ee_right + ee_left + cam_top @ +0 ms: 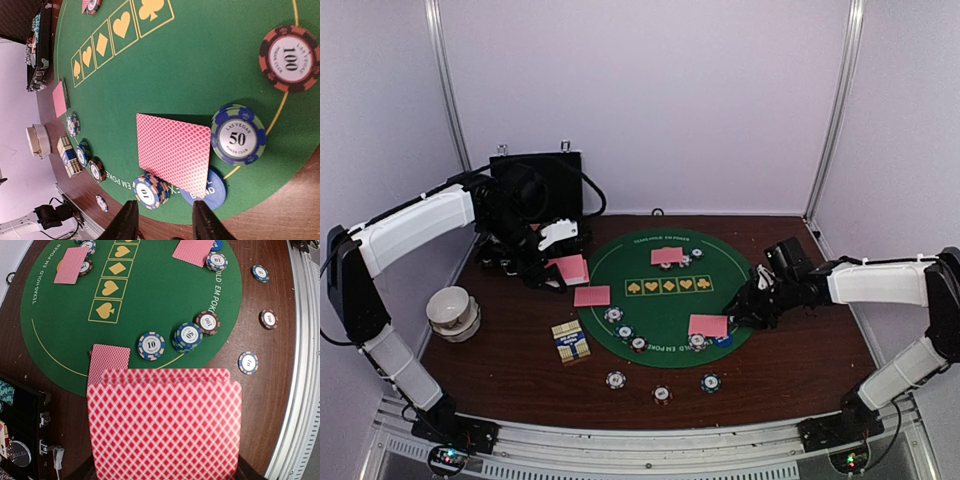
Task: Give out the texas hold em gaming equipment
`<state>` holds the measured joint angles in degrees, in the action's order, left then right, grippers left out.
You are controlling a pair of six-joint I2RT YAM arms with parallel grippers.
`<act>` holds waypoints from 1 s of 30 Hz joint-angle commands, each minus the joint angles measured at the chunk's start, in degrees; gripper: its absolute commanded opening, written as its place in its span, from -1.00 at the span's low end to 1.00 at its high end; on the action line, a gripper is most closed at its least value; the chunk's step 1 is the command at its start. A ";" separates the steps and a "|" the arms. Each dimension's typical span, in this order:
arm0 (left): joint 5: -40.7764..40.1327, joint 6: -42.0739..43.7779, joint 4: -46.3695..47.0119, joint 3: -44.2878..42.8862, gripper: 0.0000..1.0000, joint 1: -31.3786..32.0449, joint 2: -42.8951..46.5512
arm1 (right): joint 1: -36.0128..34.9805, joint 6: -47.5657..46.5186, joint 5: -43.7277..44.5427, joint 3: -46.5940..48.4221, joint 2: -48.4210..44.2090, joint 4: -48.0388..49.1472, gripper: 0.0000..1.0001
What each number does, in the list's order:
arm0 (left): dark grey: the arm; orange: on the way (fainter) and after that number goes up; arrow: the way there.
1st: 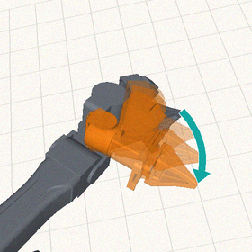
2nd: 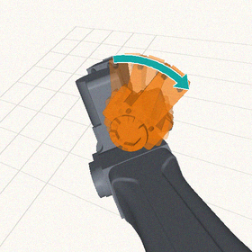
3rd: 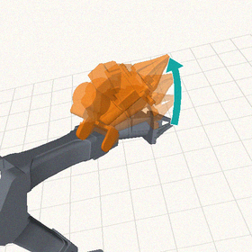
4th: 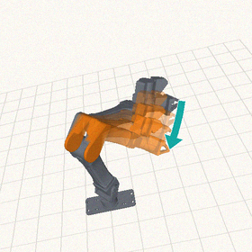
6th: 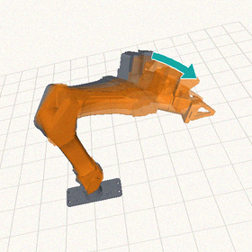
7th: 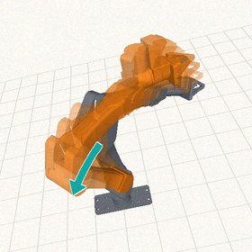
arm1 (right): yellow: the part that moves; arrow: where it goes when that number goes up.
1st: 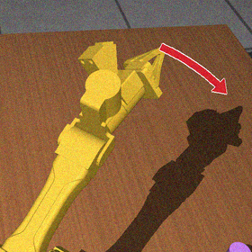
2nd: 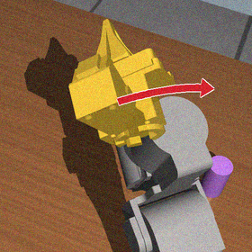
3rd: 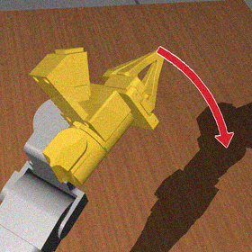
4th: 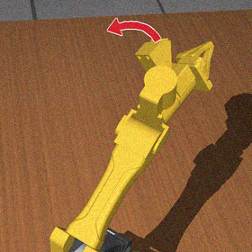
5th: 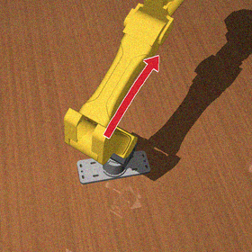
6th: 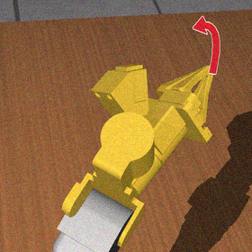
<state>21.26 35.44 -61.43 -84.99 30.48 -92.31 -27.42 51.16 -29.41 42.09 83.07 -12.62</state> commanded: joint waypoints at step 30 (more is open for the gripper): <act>1.31 -0.28 0.78 -1.76 -1.00 -0.25 0.34 | -22.14 9.96 -12.77 39.47 26.50 22.54 0.64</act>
<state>21.56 35.35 -61.43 -84.99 30.48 -92.31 -49.28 58.48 -38.68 78.46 108.18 3.27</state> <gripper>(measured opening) 0.676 0.818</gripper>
